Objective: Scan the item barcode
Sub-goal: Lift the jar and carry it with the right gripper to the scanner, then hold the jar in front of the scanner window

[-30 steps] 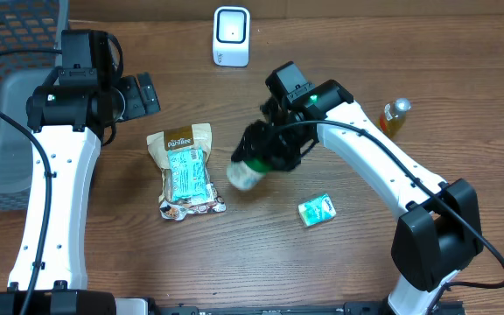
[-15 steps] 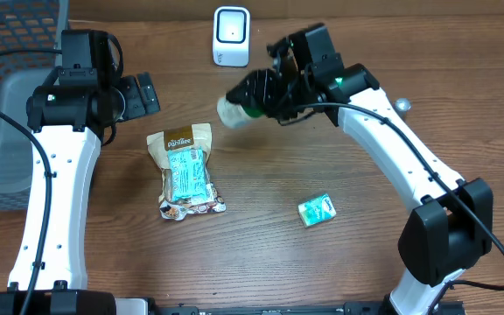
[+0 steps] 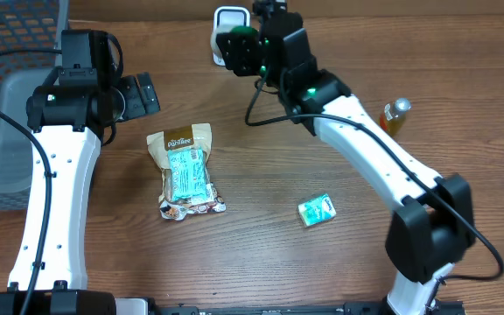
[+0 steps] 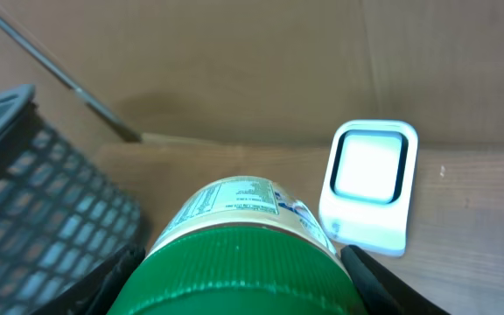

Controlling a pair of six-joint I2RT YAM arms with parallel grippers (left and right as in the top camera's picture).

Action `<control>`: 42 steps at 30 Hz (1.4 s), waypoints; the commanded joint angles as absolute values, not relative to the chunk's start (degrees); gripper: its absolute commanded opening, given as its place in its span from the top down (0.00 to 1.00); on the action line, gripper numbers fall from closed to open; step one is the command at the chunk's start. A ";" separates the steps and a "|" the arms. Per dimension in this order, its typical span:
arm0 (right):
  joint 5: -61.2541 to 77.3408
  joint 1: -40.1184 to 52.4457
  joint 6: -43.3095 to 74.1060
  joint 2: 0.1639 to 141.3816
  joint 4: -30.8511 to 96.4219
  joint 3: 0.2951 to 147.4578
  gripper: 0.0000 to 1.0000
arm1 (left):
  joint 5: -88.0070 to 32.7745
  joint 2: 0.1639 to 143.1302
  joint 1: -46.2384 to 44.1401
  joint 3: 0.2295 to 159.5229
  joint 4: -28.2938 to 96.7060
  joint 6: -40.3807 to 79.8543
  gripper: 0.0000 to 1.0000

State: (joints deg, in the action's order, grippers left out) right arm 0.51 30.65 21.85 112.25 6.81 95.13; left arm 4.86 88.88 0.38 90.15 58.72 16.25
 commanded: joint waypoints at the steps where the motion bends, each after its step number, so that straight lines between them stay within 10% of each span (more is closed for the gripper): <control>1: -3.20 30.52 15.25 116.97 0.60 96.01 0.64 | 4.40 89.03 0.32 90.78 58.67 15.20 0.01; 18: -10.48 28.97 11.46 135.83 -39.42 96.49 0.76 | 4.40 89.03 0.32 90.78 58.67 15.20 0.00; 42: -10.44 26.87 11.94 148.66 -35.97 115.28 0.77 | 4.40 89.03 0.32 90.78 58.70 15.20 0.00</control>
State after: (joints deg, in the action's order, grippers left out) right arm -9.89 27.14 11.79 146.91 -35.27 113.51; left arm 4.89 88.88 0.38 90.15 58.74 16.25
